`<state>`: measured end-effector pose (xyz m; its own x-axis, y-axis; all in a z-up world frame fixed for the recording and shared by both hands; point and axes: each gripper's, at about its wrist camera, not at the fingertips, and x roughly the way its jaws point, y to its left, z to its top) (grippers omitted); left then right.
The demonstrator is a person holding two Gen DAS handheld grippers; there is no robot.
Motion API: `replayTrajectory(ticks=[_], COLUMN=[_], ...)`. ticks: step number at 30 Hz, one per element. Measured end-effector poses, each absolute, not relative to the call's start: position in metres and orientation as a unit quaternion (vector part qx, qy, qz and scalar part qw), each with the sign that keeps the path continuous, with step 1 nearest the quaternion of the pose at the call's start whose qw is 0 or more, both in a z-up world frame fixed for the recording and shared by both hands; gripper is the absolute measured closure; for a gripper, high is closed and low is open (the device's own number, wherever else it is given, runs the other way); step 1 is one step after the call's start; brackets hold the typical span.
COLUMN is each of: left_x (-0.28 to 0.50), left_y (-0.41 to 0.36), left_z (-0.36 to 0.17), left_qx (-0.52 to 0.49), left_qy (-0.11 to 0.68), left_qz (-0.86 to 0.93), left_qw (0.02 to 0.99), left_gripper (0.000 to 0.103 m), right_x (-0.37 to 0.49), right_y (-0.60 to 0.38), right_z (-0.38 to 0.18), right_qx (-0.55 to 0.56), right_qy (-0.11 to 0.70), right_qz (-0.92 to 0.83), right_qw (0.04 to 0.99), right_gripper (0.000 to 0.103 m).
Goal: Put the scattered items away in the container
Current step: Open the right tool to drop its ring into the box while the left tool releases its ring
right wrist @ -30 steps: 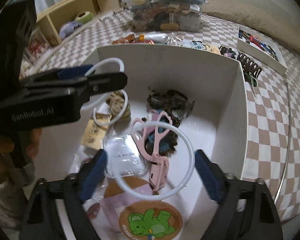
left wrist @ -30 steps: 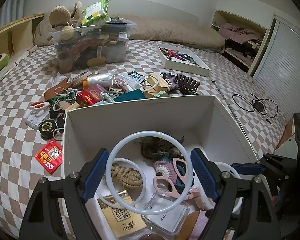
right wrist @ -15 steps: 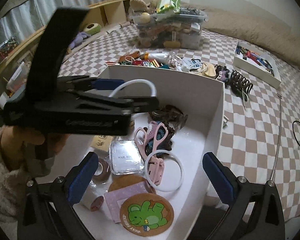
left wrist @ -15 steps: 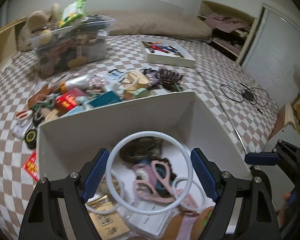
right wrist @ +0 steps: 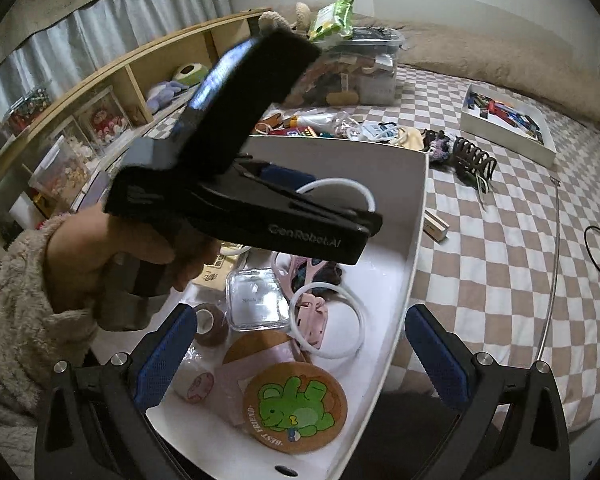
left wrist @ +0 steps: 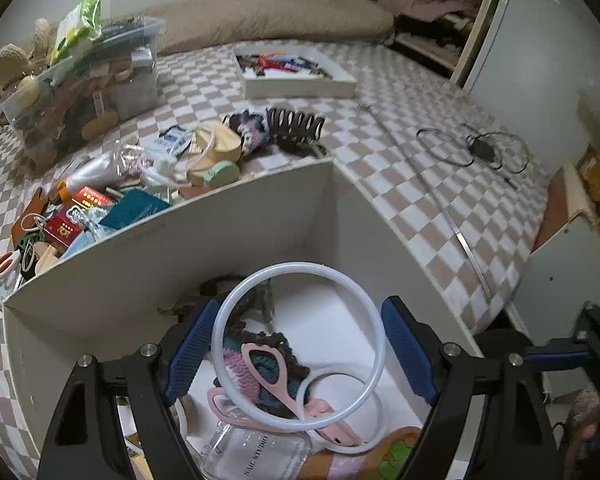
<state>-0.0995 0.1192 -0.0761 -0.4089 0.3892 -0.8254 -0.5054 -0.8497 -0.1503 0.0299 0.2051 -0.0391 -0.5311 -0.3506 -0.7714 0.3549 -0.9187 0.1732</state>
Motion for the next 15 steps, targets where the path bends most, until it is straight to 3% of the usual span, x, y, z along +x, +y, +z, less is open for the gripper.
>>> replayTrajectory(ticks=[8,10,11,12,15], left_x=[-0.108,-0.108,-0.107,-0.106,-0.104], left_y=[0.133,0.136,0.137,0.136,0.132], left_z=[-0.090,-0.092,-0.092,-0.092,-0.090], left_qx=[-0.488,-0.491,-0.489,-0.484,-0.480], left_qy=[0.082,0.086,0.089,0.092,0.093], left_qz=[0.828,0.824,0.826,0.830,0.835], left_qw=[0.265,0.269,0.266,0.262,0.254], left_gripper=[0.019,0.014,0.003,0.000,0.000], right_x=[0.028,0.028,0.028,0.028,0.028], right_y=[0.215,0.215,0.215,0.215,0.215], right_z=[-0.042,-0.042,-0.043,-0.043,-0.043], right_qx=[0.438,0.438,0.438,0.437,0.437], right_qy=[-0.011,-0.011,-0.011,-0.010,-0.007], right_qz=[-0.877,-0.876,-0.876,-0.876,-0.877], right_qw=[0.199,0.200,0.201,0.202,0.201], right_gripper=[0.000,0.000,0.000,0.000,0.000])
